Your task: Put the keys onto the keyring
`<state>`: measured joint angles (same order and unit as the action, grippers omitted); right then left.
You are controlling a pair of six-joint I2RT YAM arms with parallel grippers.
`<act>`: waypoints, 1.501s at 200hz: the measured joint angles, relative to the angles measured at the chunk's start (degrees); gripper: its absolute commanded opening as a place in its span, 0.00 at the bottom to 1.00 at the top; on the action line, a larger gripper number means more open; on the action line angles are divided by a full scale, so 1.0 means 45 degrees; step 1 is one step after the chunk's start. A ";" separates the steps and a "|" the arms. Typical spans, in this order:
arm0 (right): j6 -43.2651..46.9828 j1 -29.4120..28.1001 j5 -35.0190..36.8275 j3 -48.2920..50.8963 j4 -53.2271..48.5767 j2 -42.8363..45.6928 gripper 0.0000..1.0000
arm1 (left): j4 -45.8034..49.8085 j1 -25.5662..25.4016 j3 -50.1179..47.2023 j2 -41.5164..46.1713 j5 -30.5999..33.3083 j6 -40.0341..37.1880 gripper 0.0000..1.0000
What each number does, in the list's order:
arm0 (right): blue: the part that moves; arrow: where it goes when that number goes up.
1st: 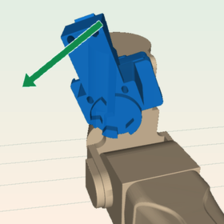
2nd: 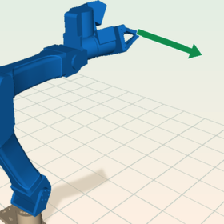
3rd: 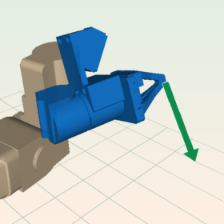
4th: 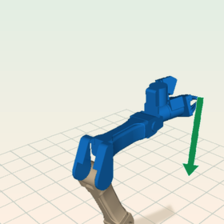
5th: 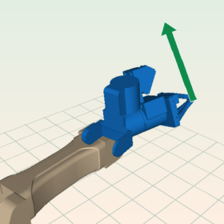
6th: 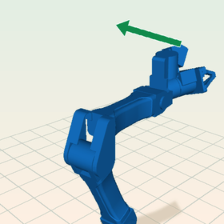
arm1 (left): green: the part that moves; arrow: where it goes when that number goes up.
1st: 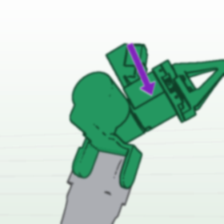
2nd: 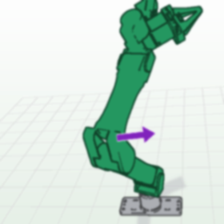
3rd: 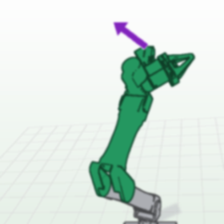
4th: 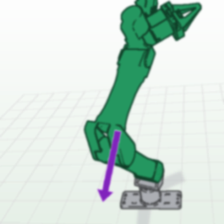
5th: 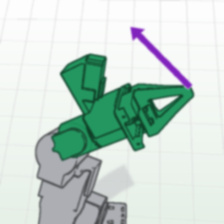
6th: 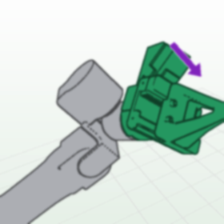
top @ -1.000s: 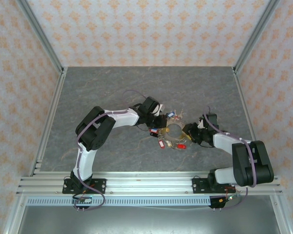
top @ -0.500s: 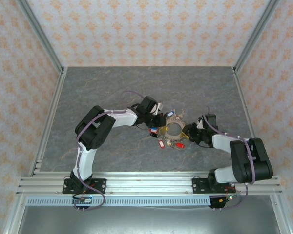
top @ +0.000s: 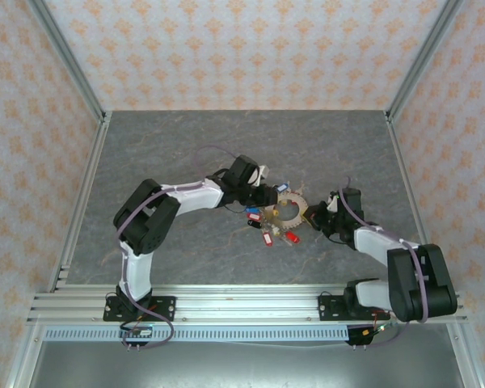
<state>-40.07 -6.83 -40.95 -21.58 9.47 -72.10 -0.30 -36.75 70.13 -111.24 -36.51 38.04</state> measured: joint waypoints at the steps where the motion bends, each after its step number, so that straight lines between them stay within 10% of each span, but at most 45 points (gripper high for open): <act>1: -0.0005 0.0000 0.0000 0.0005 0.0000 0.0019 0.02 | 0.0005 0.0000 -0.0029 0.0083 0.0029 -0.0015 0.43; 66: -0.1010 0.0000 -0.0534 0.0019 0.0010 0.3269 0.00 | -0.0102 0.0403 -0.1447 0.4493 0.1826 -0.0044 0.80; 109: -0.1146 0.0000 -0.1778 -0.1088 0.0010 0.3823 0.00 | -0.0092 0.1379 -0.1773 0.6008 0.1617 0.0238 0.83; 300: -0.0486 -0.0199 -0.4420 -0.3259 -0.0495 0.2433 0.00 | -0.1054 0.2016 -0.2006 0.5610 -0.2157 0.1851 0.19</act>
<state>-42.26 -7.73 -60.84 -36.25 7.25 -61.14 -5.04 -27.68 61.10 -86.00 -46.22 46.37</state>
